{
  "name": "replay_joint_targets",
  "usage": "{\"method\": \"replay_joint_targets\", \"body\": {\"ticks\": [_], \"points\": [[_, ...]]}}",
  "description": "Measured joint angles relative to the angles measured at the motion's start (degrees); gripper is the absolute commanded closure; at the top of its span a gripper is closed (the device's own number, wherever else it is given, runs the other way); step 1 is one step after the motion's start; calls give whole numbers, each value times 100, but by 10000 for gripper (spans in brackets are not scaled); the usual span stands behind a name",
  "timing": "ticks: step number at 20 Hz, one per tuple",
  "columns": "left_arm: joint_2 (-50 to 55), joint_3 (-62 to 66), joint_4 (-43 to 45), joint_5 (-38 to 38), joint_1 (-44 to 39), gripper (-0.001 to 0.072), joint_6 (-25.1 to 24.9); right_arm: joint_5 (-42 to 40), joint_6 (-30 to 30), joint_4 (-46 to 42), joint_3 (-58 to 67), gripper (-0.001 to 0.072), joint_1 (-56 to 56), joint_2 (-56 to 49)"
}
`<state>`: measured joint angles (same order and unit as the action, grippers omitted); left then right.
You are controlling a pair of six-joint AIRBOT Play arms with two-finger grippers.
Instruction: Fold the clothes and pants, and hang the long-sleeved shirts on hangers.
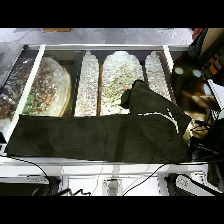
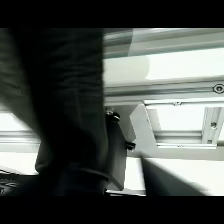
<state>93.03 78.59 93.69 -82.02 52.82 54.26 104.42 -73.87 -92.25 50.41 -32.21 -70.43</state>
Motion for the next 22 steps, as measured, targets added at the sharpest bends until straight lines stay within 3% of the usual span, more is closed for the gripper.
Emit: {"method": "replay_joint_targets", "body": {"ticks": [4, 6, 8, 9, 11, 18, 22], "points": [[26, 0, -83, 50, -37, 20, 284, -125, 0, 42, 31, 188, 0, 0], [28, 24, -116, 107, -131, 20, 415, -286, -2, 42, 166, 252, 0, 0], [28, 179, -111, 181, -334, 21, 492, -380, -63, 42, 461, 259, 0, -7], [28, 319, -111, 258, -479, 77, 527, -415, -105, 44, 680, 260, 0, -7], [28, 704, -140, 452, -870, 358, 562, -629, -173, 39, 1139, 260, 0, -7], [28, 1574, -2138, 1128, -2636, 365, 621, -2468, -247, 625, 1867, 263, -9, -20], [28, 1661, -2949, 1368, -3738, 365, 623, -3088, -131, 861, 1827, 301, -426, -310]]}}
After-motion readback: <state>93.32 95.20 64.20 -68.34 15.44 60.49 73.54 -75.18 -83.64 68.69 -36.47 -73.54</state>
